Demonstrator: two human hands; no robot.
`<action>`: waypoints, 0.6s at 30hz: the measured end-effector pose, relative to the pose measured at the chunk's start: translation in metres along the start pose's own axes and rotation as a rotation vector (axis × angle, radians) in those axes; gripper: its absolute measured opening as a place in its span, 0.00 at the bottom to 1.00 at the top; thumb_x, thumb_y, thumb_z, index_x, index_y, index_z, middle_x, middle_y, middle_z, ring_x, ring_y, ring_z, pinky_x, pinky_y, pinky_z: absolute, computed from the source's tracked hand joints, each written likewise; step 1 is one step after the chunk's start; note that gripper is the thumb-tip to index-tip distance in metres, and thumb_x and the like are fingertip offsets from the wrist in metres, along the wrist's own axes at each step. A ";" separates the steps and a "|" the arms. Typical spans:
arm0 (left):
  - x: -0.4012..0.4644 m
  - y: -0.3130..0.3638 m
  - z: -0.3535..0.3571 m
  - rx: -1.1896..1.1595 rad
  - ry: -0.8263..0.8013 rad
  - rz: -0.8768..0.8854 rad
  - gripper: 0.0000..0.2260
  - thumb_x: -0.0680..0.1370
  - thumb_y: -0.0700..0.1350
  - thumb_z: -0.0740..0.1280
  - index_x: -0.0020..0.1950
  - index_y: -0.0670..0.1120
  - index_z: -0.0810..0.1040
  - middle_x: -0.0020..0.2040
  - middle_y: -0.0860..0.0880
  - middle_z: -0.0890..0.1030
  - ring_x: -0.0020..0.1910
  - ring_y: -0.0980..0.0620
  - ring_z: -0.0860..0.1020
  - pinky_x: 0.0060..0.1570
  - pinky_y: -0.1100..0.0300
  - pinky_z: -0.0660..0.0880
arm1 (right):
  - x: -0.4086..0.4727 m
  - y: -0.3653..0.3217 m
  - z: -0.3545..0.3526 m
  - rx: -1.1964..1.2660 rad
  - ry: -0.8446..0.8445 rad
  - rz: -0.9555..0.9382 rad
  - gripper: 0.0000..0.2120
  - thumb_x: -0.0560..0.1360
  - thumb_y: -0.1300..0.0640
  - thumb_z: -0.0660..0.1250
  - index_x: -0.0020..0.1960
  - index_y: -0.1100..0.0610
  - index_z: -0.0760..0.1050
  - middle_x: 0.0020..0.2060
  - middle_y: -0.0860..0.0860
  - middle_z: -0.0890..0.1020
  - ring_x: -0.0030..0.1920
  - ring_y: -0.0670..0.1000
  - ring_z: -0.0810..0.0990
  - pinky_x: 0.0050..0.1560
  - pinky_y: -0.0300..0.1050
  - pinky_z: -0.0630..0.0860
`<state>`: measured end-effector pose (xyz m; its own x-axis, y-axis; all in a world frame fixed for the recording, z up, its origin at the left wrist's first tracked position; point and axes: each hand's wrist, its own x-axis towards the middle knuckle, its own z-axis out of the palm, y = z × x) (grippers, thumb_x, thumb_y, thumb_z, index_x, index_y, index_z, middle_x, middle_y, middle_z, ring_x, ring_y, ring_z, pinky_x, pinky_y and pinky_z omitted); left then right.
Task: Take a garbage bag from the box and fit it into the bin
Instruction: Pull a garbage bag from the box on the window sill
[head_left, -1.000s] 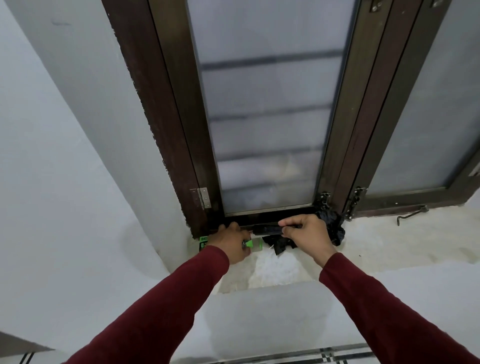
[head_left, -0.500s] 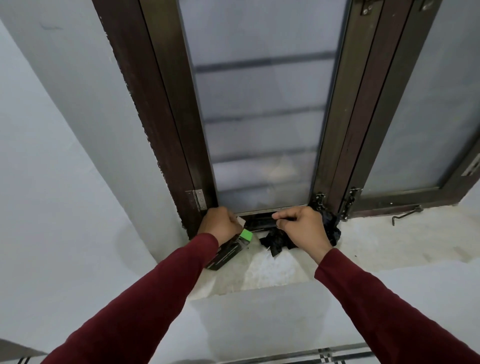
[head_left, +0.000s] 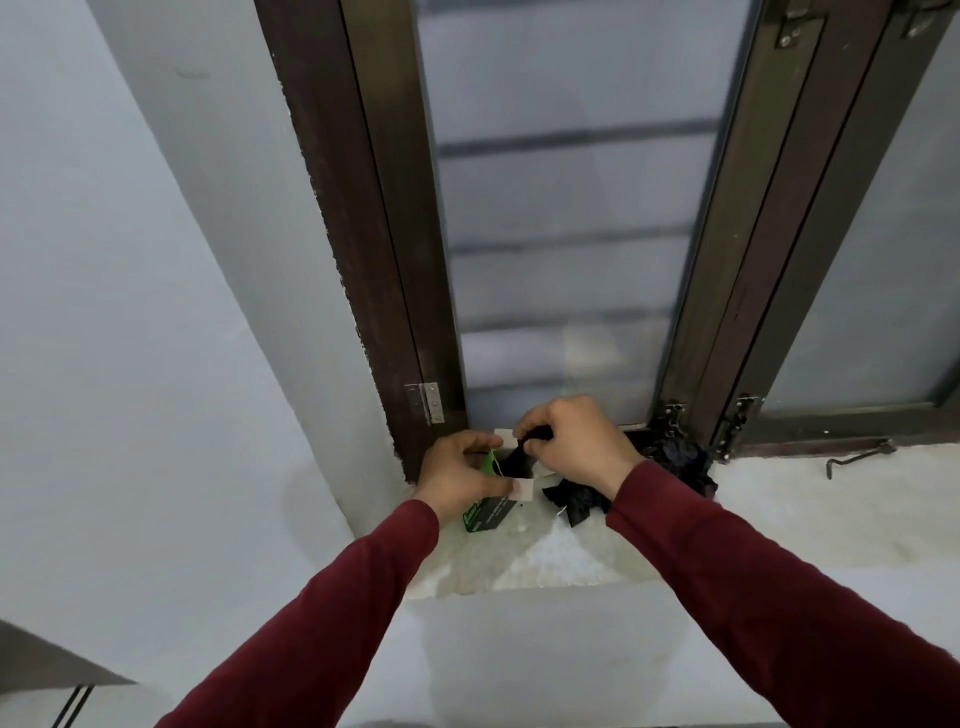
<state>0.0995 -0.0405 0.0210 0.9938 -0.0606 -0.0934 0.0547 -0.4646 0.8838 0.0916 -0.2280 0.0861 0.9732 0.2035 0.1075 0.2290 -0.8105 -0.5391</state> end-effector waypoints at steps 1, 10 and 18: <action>-0.001 -0.001 -0.002 -0.007 -0.001 -0.001 0.30 0.63 0.41 0.86 0.63 0.49 0.83 0.58 0.55 0.82 0.58 0.56 0.80 0.60 0.59 0.78 | 0.003 -0.002 0.004 -0.004 -0.026 -0.014 0.12 0.74 0.57 0.74 0.57 0.48 0.86 0.54 0.48 0.87 0.56 0.47 0.83 0.61 0.43 0.79; -0.010 -0.012 -0.015 -0.196 0.030 -0.028 0.36 0.65 0.37 0.84 0.68 0.55 0.74 0.59 0.53 0.81 0.58 0.54 0.80 0.59 0.55 0.80 | 0.018 0.012 0.020 0.184 0.065 0.150 0.16 0.77 0.61 0.70 0.63 0.53 0.83 0.59 0.49 0.85 0.60 0.48 0.82 0.59 0.32 0.70; -0.012 -0.026 -0.019 -0.060 0.008 0.051 0.19 0.67 0.47 0.83 0.56 0.53 0.84 0.65 0.56 0.78 0.62 0.54 0.79 0.65 0.54 0.78 | 0.024 0.016 0.036 0.886 -0.174 0.496 0.11 0.77 0.63 0.71 0.58 0.57 0.80 0.48 0.56 0.86 0.37 0.51 0.85 0.40 0.45 0.84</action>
<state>0.0880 -0.0109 0.0075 0.9962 -0.0757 -0.0440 0.0094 -0.4075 0.9132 0.1177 -0.2167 0.0498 0.9206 0.0901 -0.3799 -0.3654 -0.1436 -0.9197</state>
